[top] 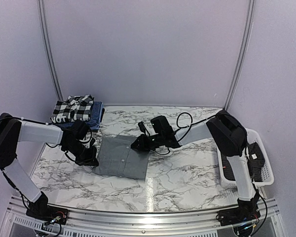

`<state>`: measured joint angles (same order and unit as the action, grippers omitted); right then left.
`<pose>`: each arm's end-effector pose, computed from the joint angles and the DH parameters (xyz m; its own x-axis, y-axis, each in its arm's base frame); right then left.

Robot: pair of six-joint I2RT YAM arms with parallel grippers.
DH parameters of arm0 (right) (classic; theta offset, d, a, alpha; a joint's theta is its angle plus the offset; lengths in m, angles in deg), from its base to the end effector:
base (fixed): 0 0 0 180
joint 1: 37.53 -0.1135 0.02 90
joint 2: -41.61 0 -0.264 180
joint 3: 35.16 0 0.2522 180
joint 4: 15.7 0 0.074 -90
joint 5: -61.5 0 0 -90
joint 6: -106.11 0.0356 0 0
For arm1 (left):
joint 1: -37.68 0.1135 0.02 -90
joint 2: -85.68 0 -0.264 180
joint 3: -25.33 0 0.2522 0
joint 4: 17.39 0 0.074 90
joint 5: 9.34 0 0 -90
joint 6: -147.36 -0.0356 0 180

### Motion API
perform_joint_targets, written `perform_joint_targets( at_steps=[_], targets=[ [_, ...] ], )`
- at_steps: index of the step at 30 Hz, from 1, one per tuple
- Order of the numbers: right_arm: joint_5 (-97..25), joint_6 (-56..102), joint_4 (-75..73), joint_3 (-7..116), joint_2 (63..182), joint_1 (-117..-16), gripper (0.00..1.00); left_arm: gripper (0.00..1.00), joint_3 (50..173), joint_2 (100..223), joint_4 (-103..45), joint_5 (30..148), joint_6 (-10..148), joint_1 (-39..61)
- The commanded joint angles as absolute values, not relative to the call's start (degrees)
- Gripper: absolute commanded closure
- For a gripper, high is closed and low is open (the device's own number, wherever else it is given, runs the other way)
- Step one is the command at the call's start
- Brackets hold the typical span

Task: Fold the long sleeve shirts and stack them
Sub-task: Pick up the square-folded shirt from the center of the board.

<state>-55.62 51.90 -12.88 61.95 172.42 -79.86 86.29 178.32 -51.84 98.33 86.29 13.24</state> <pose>0.3493 0.3401 0.1105 -0.8658 -0.0845 -0.4932 -0.4486 0.5680 0.6900 0.2600 -0.1300 0.1461 -0.9734 -0.0639 -0.2199 0.0402 0.8977 -0.4387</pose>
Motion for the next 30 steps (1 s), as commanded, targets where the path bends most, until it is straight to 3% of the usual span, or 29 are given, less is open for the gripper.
perform_joint_targets(
  at_steps=[1,15,24,30],
  targets=[
    [-58.3,56.7,-18.5,58.3,171.1,-76.2,0.79,1.00,86.8,177.8,-56.2,96.2,84.8,13.9],
    [-56.5,53.3,-13.8,55.8,165.1,-75.3,0.77,1.00,88.7,173.9,-57.1,96.0,84.4,14.0],
    [-44.7,45.5,0.6,54.3,153.9,-80.8,0.72,1.00,90.8,171.1,-58.5,97.0,83.3,13.9],
    [-40.0,45.6,6.6,52.4,152.8,-85.4,0.79,1.00,91.5,169.8,-59.2,97.0,83.2,13.9]
  ],
)
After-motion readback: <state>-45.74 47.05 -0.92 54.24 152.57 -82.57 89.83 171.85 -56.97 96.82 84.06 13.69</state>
